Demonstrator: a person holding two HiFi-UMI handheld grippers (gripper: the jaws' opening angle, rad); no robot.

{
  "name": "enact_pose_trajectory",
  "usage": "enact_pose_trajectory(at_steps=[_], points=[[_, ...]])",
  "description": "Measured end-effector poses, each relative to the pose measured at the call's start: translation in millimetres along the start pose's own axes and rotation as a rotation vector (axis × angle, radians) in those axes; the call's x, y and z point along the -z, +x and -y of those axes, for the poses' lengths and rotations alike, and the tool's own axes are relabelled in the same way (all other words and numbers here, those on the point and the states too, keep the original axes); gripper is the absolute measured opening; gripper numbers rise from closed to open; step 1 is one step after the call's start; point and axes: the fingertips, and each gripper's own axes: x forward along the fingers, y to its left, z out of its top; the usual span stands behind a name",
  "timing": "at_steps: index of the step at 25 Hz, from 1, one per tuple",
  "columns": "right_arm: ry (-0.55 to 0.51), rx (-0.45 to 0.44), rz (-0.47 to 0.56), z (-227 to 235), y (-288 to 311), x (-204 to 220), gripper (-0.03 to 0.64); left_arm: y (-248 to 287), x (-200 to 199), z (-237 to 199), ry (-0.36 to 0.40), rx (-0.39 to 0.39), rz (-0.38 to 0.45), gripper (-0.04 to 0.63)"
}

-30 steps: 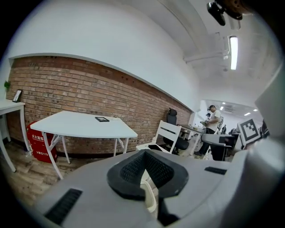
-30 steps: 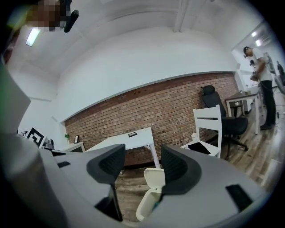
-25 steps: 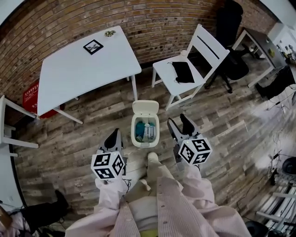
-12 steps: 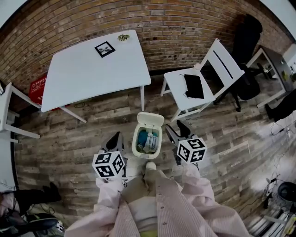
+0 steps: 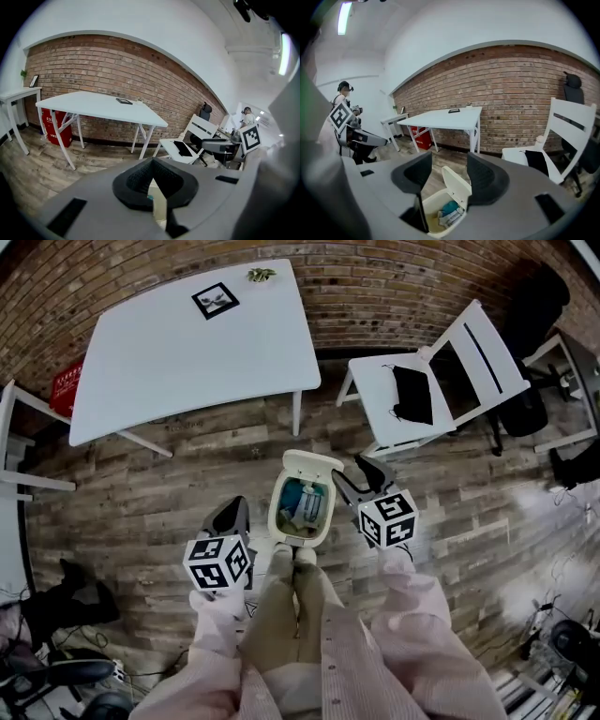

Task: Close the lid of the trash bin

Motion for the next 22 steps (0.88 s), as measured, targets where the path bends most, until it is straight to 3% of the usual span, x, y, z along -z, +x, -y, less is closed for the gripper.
enact_pose_trajectory(at_steps=[7, 22], points=[[-0.107, -0.045, -0.139, 10.1, 53.3, 43.1, 0.238, 52.8, 31.8, -14.7, -0.017, 0.025, -0.082, -0.008], [-0.281, -0.123, -0.288, 27.2, 121.4, 104.5, 0.236, 130.9, 89.0, -10.4, -0.026, 0.074, -0.186, -0.008]])
